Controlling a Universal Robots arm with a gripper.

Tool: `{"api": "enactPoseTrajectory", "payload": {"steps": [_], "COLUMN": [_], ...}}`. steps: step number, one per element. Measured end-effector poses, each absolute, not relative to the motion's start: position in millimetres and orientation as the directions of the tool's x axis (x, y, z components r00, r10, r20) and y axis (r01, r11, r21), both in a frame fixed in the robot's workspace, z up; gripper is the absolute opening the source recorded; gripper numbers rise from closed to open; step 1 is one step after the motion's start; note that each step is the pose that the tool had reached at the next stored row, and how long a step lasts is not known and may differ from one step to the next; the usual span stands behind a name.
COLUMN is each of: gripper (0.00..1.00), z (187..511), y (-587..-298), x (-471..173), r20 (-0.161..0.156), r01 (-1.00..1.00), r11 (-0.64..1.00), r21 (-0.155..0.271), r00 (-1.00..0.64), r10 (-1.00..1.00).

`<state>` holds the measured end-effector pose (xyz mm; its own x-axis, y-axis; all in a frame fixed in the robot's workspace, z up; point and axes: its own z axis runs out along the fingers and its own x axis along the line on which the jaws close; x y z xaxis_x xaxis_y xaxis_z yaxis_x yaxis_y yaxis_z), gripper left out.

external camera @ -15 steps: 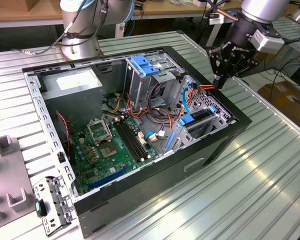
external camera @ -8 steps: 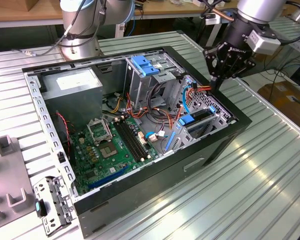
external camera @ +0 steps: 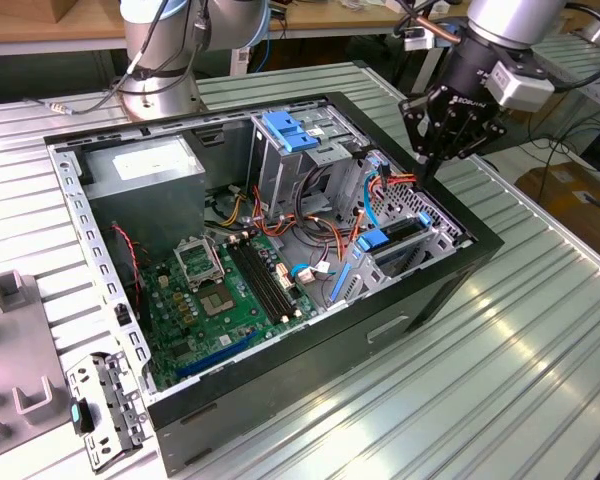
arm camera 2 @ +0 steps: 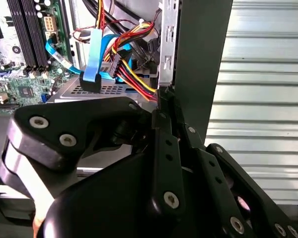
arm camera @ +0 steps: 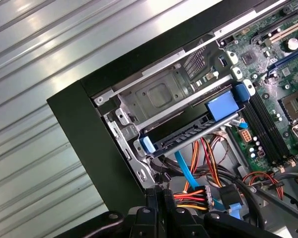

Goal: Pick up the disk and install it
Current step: 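Insert the first disk wire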

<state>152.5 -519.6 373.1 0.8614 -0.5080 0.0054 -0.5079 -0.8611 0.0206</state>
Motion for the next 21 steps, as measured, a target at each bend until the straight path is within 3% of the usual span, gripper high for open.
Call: {"api": "enactPoseTrajectory", "payload": {"steps": [21], "gripper": [0.16], "z": [373.1], "y": [-519.6], "x": [151.7], "r20": [0.005], "r01": [-0.588], "r11": [-0.808], "r21": [0.021], "r00": [0.809], "r10": [-0.588]}}
